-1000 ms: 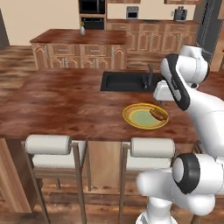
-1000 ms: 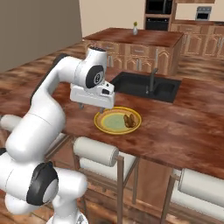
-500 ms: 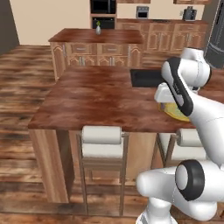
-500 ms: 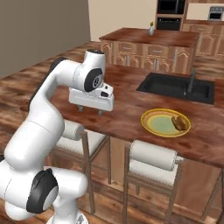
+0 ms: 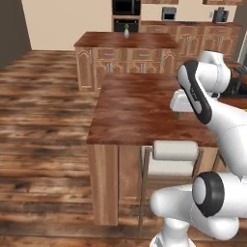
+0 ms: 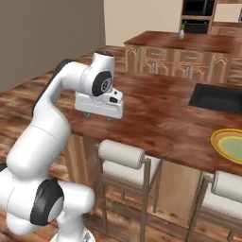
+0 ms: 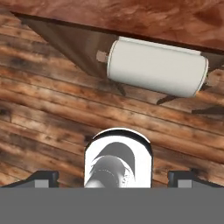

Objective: Move the hot dog bun to the plate on the dining table and place the condiment next to that plate. Then navigate to the fridge and take the sausage and place it on the plate as well.

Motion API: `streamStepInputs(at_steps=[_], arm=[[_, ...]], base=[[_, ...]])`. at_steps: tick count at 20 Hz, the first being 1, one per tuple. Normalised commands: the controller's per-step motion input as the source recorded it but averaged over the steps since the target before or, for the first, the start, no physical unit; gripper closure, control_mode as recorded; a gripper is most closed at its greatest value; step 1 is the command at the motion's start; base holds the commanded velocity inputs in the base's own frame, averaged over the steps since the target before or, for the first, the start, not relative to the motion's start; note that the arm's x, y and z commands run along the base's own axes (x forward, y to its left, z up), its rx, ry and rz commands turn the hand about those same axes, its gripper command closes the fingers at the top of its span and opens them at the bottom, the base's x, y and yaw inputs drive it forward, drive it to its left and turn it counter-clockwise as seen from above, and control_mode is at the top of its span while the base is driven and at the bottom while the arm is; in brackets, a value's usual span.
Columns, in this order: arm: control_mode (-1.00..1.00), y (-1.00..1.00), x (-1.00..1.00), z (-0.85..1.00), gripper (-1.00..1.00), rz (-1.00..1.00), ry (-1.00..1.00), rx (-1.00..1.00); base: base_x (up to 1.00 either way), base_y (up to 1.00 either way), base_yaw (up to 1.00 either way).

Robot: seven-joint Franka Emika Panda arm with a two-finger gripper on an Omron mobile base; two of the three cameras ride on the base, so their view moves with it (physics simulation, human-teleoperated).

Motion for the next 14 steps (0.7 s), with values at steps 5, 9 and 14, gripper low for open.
streamStepInputs(at_steps=[5, 9, 14], arm=[[1.00, 0.00, 0.00, 0.00, -1.00, 0.00, 0.00, 0.00], [1.00, 0.00, 0.00, 0.00, -1.00, 0.00, 0.00, 0.00], [1.00, 0.00, 0.00, 0.00, -1.00, 0.00, 0.00, 0.00]], base=[[0.17, 1.00, -0.09], [0.23, 1.00, -0.24], [0.36, 1.00, -0.28]])
